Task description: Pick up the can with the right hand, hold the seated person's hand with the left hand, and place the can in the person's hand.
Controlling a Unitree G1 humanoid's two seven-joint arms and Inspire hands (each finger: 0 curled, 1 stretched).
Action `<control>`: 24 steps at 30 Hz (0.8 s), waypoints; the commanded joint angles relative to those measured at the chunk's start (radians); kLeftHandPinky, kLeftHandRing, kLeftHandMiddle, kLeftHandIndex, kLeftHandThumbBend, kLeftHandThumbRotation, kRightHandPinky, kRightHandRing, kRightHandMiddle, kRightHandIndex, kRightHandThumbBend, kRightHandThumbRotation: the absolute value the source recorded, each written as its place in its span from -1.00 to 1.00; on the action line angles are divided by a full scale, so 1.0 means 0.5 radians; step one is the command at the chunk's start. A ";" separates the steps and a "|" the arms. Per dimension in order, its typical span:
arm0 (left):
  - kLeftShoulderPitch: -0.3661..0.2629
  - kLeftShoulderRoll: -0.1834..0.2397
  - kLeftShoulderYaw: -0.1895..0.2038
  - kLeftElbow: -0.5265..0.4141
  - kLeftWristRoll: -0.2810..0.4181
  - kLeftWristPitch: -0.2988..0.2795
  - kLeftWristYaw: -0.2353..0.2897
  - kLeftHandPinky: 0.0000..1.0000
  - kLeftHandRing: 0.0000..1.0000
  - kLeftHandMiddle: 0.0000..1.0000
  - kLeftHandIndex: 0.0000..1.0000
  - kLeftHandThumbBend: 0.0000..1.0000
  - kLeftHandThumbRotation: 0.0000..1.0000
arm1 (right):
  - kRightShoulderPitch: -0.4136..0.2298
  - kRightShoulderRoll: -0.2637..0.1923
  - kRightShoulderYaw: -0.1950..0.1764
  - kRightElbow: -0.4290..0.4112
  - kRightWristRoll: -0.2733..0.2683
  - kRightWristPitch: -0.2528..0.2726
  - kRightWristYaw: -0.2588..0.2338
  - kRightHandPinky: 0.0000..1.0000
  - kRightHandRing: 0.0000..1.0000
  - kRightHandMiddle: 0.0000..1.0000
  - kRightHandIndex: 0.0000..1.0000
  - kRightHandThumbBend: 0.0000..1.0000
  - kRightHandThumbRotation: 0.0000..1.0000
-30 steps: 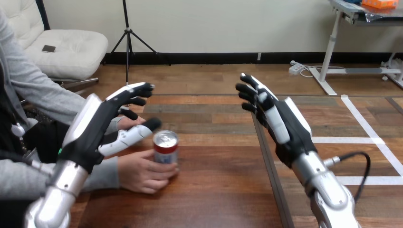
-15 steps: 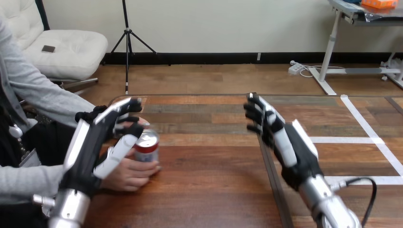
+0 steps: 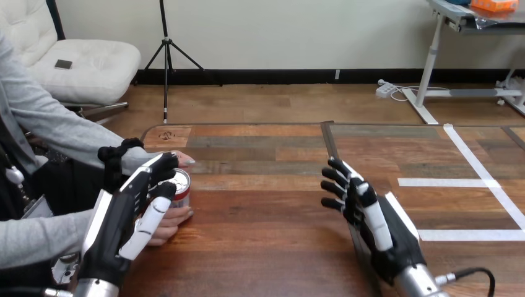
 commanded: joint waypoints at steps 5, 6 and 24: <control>-0.014 -0.103 0.040 0.063 -0.180 -0.062 -0.159 0.66 0.71 0.72 0.71 -0.07 0.71 | -0.040 0.079 -0.053 -0.073 0.097 -0.137 0.015 0.80 0.80 0.84 0.86 1.00 1.00; -0.013 -0.118 0.044 0.065 -0.207 -0.066 -0.178 0.65 0.70 0.71 0.71 -0.08 0.70 | -0.037 0.084 -0.058 -0.058 0.104 -0.150 0.017 0.80 0.80 0.84 0.86 1.00 1.00; -0.111 -0.306 0.172 0.234 -0.392 -0.187 -0.293 0.56 0.57 0.54 0.56 -0.21 0.65 | -0.080 0.111 -0.140 0.057 0.186 -0.178 0.063 0.88 0.77 0.80 0.85 1.00 1.00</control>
